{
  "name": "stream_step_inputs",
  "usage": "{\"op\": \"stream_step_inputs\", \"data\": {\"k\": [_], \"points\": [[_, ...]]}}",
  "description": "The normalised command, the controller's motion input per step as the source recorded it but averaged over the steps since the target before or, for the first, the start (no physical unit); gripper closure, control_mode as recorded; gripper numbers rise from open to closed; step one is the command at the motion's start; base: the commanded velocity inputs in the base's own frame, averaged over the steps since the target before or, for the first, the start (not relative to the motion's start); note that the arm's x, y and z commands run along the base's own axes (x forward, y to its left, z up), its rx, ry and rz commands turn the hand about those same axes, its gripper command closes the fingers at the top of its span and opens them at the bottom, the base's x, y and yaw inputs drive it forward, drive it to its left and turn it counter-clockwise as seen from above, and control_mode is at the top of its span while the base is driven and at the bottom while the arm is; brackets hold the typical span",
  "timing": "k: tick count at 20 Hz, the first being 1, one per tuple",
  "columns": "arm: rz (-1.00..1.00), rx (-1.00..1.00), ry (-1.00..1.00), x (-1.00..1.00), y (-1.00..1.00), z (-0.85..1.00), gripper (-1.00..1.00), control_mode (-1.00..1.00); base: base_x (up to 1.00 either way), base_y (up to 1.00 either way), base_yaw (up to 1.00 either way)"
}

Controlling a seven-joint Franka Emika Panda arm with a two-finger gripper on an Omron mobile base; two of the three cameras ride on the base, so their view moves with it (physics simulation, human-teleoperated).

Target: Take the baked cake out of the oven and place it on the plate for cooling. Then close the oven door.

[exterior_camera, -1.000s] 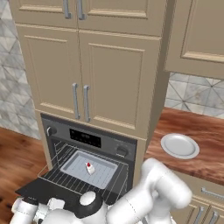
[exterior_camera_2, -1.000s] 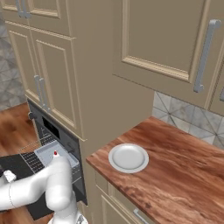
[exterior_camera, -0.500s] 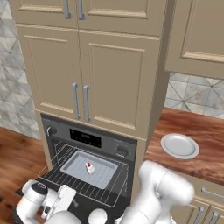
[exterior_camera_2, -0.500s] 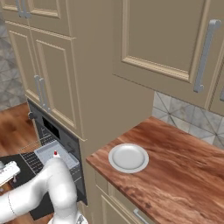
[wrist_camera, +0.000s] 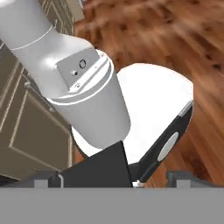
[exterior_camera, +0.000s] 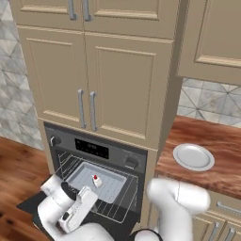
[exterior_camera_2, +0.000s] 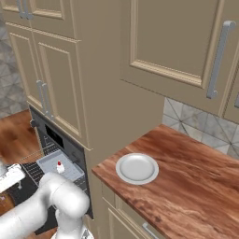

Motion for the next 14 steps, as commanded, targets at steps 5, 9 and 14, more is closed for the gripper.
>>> {"op": "stream_step_inputs", "data": {"k": [5, 9, 14], "points": [[-0.10, 0.16, -0.72, -0.52, 0.02, 0.68, -1.00, -1.00, 0.00, 0.00, 0.00], [-0.09, 0.23, -0.81, -0.26, -0.10, 0.37, -1.00, -1.00, 0.00, 0.00, 0.00], [-0.21, 0.22, -0.55, 0.21, -0.23, 0.18, -1.00, -1.00, 0.00, 0.00, 0.00]]}}
